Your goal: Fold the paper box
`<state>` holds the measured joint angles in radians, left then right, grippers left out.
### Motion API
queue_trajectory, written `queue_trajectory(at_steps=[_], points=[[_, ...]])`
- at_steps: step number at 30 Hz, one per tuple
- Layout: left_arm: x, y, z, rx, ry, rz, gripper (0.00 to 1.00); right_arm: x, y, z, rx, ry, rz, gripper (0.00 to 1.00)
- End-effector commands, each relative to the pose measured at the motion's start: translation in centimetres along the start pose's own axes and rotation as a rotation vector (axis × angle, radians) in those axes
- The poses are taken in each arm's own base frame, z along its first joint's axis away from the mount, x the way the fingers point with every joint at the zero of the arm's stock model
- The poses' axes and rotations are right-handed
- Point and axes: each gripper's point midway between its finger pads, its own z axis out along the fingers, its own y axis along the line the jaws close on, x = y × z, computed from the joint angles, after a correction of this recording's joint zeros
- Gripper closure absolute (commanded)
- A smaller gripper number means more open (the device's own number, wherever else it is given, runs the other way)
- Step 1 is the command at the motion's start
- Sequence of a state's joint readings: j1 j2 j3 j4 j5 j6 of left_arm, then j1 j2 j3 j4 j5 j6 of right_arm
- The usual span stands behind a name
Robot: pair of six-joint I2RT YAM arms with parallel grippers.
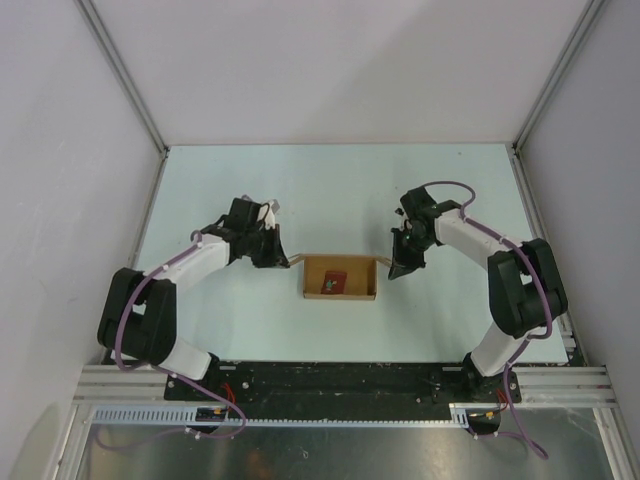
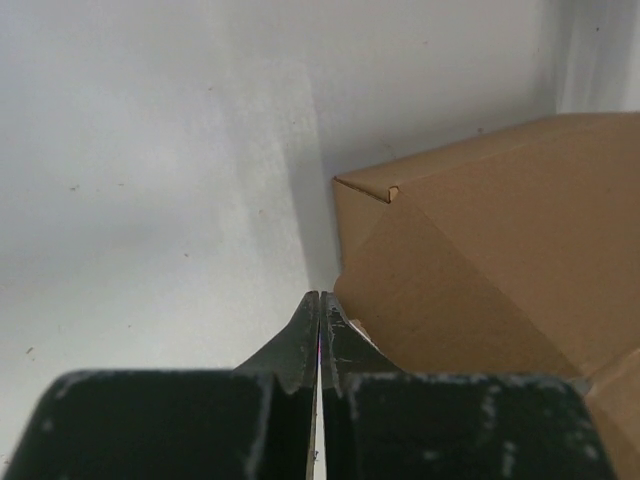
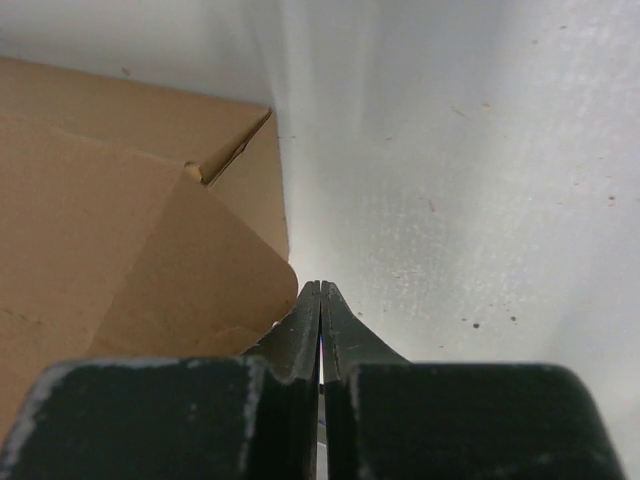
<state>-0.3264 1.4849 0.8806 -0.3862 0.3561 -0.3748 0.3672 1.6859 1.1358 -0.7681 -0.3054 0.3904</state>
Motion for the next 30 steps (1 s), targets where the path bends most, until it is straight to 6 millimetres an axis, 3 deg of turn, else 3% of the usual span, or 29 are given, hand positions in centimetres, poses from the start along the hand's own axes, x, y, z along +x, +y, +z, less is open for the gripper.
queue_trajectory(at_steps=[1, 11, 30], points=[[-0.9, -1.9, -0.2, 0.058, 0.003, 0.061, 1.00, -1.0, 1.8, -0.4, -0.039, -0.025, -0.019, 1.00], [0.1, -3.7, 0.2, 0.103, 0.041, 0.105, 1.00, -0.8, 2.5, -0.5, -0.060, -0.023, -0.028, 1.00], [0.4, -6.9, -0.8, 0.175, 0.041, 0.131, 1.00, -0.1, 4.8, -1.1, -0.134, -0.009, -0.054, 1.00]])
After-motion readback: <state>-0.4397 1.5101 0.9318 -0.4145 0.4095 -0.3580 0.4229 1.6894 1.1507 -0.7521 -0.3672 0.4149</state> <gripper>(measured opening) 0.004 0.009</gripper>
